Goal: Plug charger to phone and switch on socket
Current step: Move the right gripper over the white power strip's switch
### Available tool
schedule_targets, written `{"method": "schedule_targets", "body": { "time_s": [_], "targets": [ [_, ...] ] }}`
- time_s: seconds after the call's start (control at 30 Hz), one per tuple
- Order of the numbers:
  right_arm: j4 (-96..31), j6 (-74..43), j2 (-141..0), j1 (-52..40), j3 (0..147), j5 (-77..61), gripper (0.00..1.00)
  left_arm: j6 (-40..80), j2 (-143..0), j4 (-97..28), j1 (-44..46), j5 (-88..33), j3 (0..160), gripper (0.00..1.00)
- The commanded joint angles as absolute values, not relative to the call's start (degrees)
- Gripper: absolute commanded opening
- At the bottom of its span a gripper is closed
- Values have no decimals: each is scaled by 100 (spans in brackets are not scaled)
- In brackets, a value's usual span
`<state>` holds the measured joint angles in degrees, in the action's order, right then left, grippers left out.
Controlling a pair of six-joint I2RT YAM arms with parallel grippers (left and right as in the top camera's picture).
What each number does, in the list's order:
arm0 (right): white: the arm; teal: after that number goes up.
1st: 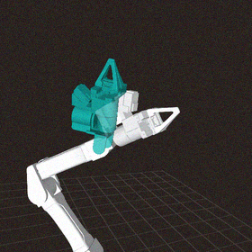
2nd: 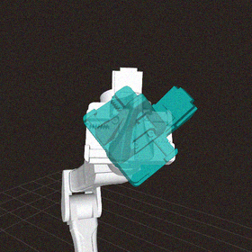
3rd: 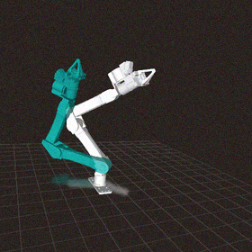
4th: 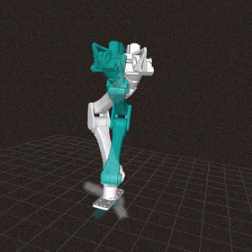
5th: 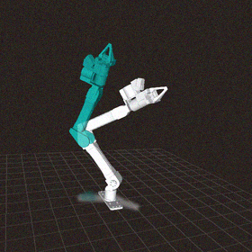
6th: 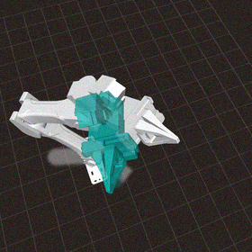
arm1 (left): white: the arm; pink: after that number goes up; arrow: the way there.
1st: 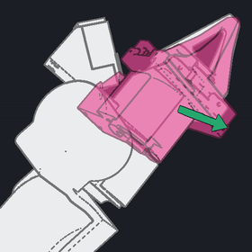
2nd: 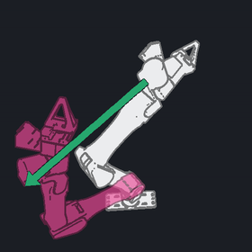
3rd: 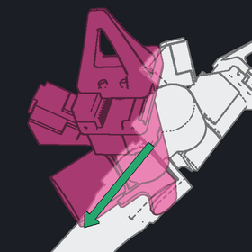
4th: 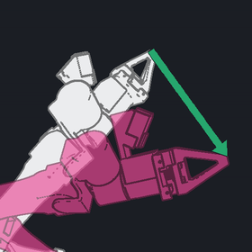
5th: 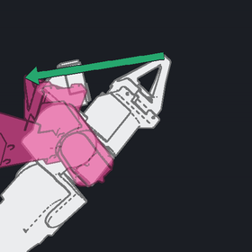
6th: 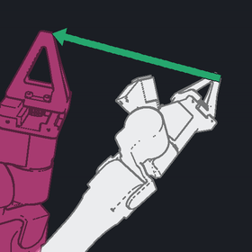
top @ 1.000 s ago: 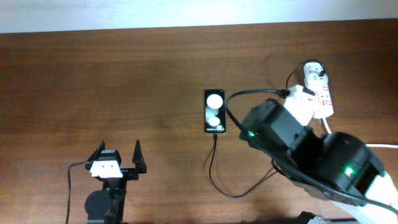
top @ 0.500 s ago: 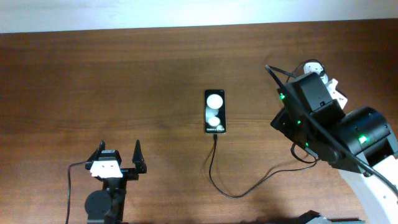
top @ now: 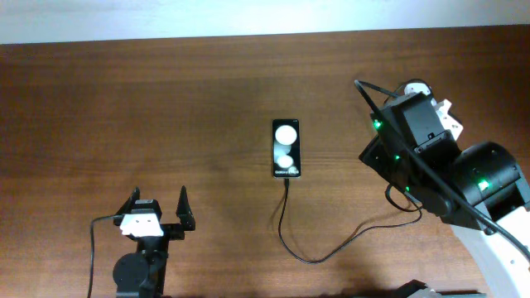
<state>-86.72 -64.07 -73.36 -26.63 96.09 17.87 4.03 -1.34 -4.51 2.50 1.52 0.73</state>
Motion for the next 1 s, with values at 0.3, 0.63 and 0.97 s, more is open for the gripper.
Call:
{"method": "schedule_targets", "body": {
  "time_s": [0.3, 0.63, 0.97],
  "targets": [
    [-7675, -5264, -7913, -1197, 9666, 1507, 4, 294, -143, -469, 248, 213, 51, 99],
    [-7629, -4694, -7913, 687, 9668, 215, 4, 294, -143, -469, 248, 213, 51, 99],
    [-7828, -4694, -10215, 1820, 11089, -322, 4, 294, -143, -469, 248, 213, 51, 99]
  ]
}}
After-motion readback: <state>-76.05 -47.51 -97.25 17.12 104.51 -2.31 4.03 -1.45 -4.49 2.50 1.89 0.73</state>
